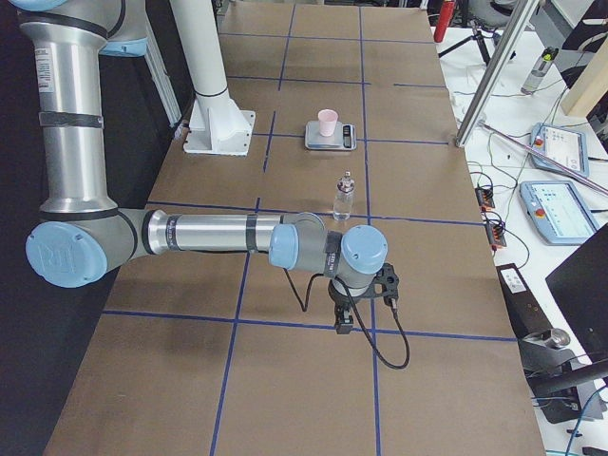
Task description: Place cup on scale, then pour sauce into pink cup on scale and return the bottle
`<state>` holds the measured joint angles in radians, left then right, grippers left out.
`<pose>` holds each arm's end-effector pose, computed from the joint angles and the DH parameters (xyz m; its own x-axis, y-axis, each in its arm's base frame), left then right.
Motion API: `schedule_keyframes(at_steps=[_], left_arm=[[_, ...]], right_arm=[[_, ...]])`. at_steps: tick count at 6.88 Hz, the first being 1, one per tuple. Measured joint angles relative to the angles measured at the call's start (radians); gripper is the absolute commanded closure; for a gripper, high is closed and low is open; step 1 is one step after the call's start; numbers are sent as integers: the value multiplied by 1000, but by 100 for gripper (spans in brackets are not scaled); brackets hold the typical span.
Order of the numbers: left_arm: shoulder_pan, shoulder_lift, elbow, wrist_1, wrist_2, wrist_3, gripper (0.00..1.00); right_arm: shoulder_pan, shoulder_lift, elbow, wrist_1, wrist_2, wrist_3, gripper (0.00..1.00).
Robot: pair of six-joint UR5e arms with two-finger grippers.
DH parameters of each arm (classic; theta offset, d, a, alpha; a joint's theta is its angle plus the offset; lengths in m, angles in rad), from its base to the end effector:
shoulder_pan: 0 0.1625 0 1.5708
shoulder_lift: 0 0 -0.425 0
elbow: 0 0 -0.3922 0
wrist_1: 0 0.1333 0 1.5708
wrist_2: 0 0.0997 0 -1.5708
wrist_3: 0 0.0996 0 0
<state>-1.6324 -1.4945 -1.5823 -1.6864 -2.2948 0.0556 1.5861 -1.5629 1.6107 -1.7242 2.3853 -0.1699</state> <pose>-0.0957 -0.4573 0.6811 0.7521 0.0429 -0.6577 0.0197 0.9960 0.0875 0.0683 -0.4861 0.6472 0.6777 -0.0822 0.7307 0.1008 0.9947 0.0184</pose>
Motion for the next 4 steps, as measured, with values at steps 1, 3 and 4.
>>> schedule_keyframes(at_steps=[1, 3, 4], left_arm=[[-1, 2, -4, -37, 0, -10, 0], [0, -9, -45, -50, 5, -19, 0], [1, -14, -86, -25, 7, -20, 0]], right_arm=[[0, 1, 0, 0, 0, 4, 0], [2, 3, 3, 0, -1, 6, 0], [3, 3, 5, 0, -1, 5, 0]])
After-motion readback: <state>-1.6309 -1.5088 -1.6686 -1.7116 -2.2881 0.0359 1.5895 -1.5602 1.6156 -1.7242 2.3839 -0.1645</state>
